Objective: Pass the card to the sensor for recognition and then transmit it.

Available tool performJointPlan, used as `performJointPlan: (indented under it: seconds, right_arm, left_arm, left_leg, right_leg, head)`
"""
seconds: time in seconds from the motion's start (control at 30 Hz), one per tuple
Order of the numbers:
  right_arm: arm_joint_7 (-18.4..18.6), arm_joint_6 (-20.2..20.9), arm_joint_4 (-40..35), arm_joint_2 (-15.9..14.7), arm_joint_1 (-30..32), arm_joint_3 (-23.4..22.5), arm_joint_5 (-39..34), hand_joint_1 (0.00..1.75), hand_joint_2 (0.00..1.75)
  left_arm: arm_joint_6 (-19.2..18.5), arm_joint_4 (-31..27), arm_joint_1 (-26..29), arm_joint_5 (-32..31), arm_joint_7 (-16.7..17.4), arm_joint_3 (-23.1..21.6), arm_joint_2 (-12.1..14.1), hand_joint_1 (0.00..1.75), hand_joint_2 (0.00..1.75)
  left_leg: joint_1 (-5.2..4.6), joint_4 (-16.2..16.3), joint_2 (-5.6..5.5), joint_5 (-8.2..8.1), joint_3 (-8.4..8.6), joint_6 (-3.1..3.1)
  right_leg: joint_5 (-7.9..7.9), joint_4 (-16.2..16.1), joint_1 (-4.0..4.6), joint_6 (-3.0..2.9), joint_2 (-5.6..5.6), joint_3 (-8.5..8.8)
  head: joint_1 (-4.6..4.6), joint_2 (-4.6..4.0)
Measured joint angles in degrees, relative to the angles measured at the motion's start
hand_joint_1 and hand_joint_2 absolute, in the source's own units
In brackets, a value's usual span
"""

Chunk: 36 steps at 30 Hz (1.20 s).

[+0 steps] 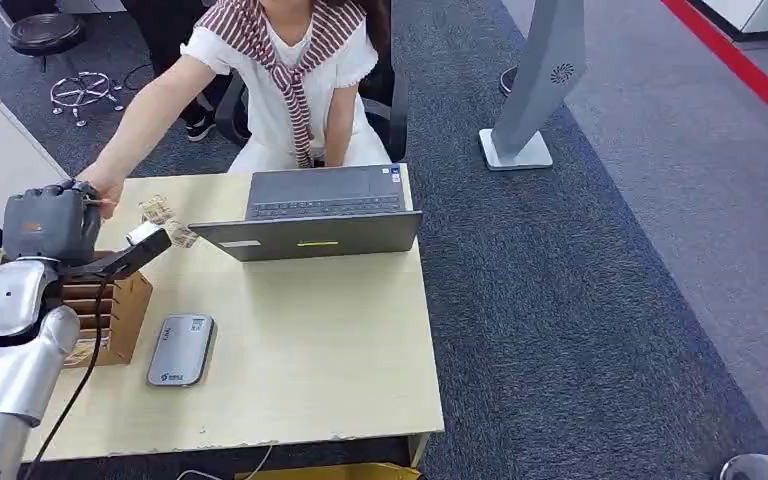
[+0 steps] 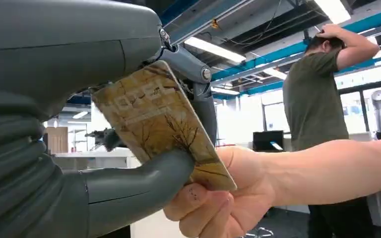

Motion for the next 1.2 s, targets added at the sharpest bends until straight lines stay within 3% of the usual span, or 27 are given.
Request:
performJointPlan:
  seconds: [0.37,0.47,0.6,0.8,1.03,1.2]
  right_arm:
    - [-0.07,0.04,0.0,0.0,0.0,0.0,-0.13,0.0,1.75]
    - [-0.09,0.04,0.0,0.0,0.0,0.0,-0.57,0.0,1.75]
    - [0.07,-0.02,0.02,0.0,0.03,-0.13,-1.49,0.0,1.75]
    - [0.22,-0.02,0.02,0.0,0.03,-0.26,-1.51,0.0,1.75]
    - [0.2,-0.17,0.02,0.0,0.04,-0.28,-1.31,0.0,1.75]
    - [0.2,-0.2,0.02,0.0,0.03,-0.28,-1.11,0.0,1.75]
  left_arm:
    - [0.5,0.0,0.02,1.03,0.48,-0.02,-0.37,1.75,1.75]
    - [0.52,-0.22,0.65,5.26,-2.06,-0.02,-0.83,1.75,1.75]
    - [0.57,-6.15,5.48,11.35,-5.25,0.0,-1.09,1.75,1.75]
    - [0.57,-14.32,11.6,12.57,-5.59,0.0,-1.03,1.75,1.75]
    - [0.35,-17.36,13.95,12.74,-5.59,0.0,-0.83,1.75,1.75]
    - [-3.54,-17.31,14.33,11.78,-4.48,-0.02,-0.83,1.75,1.75]
  left_leg:
    - [0.0,0.0,0.0,0.0,0.0,0.0]
    - [0.0,0.0,0.0,0.0,-0.01,0.0]
    - [0.0,0.0,0.07,-0.02,-0.02,0.02]
    - [0.0,0.0,0.05,-0.07,-0.05,0.03]
    - [0.0,0.0,0.04,-0.07,-0.04,0.03]
    - [0.0,0.0,0.04,-0.06,-0.04,0.03]
  right_leg:
    - [0.0,0.0,0.0,0.0,0.0,0.0]
    - [0.0,0.0,-0.02,0.0,-0.01,0.01]
    - [-0.01,0.0,-0.02,0.0,0.05,-0.01]
    - [-0.04,0.0,-0.02,0.03,0.03,-0.02]
    - [-0.04,0.0,-0.03,0.03,0.02,-0.02]
    - [-0.03,0.0,-0.02,0.03,0.02,-0.02]
  head:
    - [0.0,0.0]
    - [0.02,0.0]
    - [0.0,0.0]
    - [0.02,0.02]
    - [0.02,0.02]
    - [0.02,0.02]
